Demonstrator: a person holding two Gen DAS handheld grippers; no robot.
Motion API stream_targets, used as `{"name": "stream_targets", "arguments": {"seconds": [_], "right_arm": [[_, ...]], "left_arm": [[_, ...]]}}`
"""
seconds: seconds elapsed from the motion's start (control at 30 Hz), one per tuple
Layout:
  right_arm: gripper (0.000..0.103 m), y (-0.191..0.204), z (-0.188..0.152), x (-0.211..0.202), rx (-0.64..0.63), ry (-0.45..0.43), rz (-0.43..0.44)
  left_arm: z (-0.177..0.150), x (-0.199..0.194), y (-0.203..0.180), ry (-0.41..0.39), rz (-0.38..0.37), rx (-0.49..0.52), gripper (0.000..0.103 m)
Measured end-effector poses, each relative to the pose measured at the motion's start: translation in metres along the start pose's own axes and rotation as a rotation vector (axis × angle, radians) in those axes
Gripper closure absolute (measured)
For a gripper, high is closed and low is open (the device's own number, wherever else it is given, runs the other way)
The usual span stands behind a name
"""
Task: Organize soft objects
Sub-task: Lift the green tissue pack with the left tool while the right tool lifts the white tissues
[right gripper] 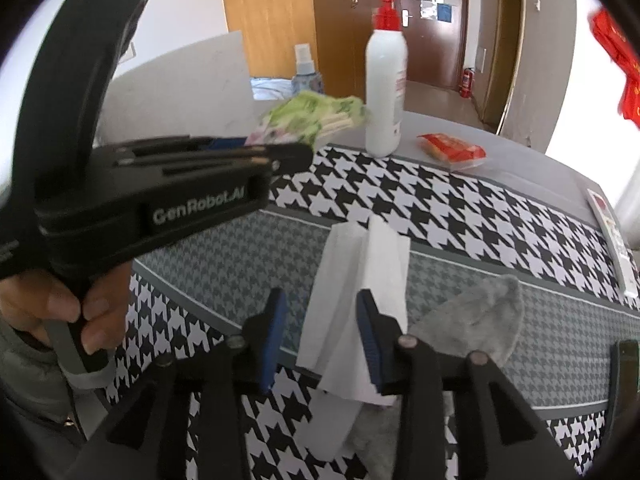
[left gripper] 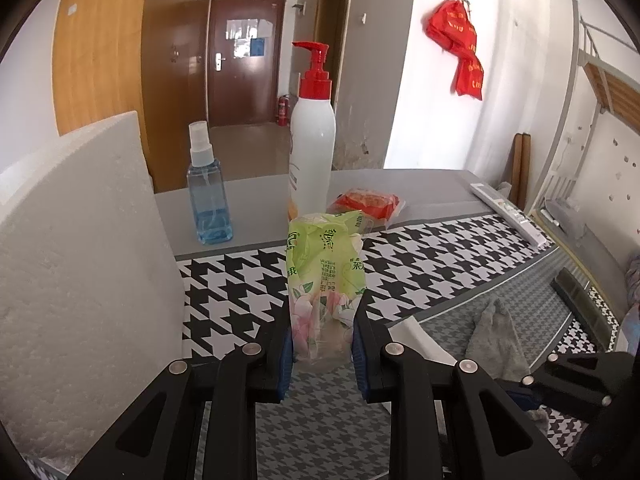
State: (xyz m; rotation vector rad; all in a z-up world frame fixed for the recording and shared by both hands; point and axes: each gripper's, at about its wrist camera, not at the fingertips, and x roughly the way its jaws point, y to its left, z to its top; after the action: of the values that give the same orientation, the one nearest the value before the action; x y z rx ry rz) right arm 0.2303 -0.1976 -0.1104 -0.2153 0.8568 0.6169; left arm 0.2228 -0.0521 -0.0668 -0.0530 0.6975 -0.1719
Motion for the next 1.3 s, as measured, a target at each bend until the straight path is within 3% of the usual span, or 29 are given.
{"name": "stream_targets", "arguments": {"seconds": [0.33, 0.4, 0.53, 0.63, 0.77, 1.3], "right_arm": [[0.062, 0.001, 0.002, 0.025, -0.025, 0.070, -0.057], [0.069, 0.002, 0.002, 0.032, -0.029, 0.088, -0.075], [0.095, -0.004, 0.004, 0.036, -0.007, 0.083, -0.105], [0.099, -0.014, 0.006, 0.034, 0.038, 0.072, -0.060], [0.099, -0.022, 0.011, 0.017, 0.079, 0.017, 0.008], [0.099, -0.031, 0.025, -0.044, 0.126, -0.153, 0.019]], "left_arm": [[0.002, -0.006, 0.000, -0.018, -0.010, -0.002, 0.077], [0.002, -0.006, 0.001, -0.017, -0.012, -0.004, 0.077], [0.002, -0.007, 0.001, -0.020, -0.013, -0.005, 0.077], [0.003, -0.009, 0.001, -0.024, -0.014, -0.005, 0.077], [0.004, -0.012, 0.001, -0.030, -0.018, -0.011, 0.077], [0.007, -0.019, 0.002, -0.056, -0.019, -0.014, 0.077]]}}
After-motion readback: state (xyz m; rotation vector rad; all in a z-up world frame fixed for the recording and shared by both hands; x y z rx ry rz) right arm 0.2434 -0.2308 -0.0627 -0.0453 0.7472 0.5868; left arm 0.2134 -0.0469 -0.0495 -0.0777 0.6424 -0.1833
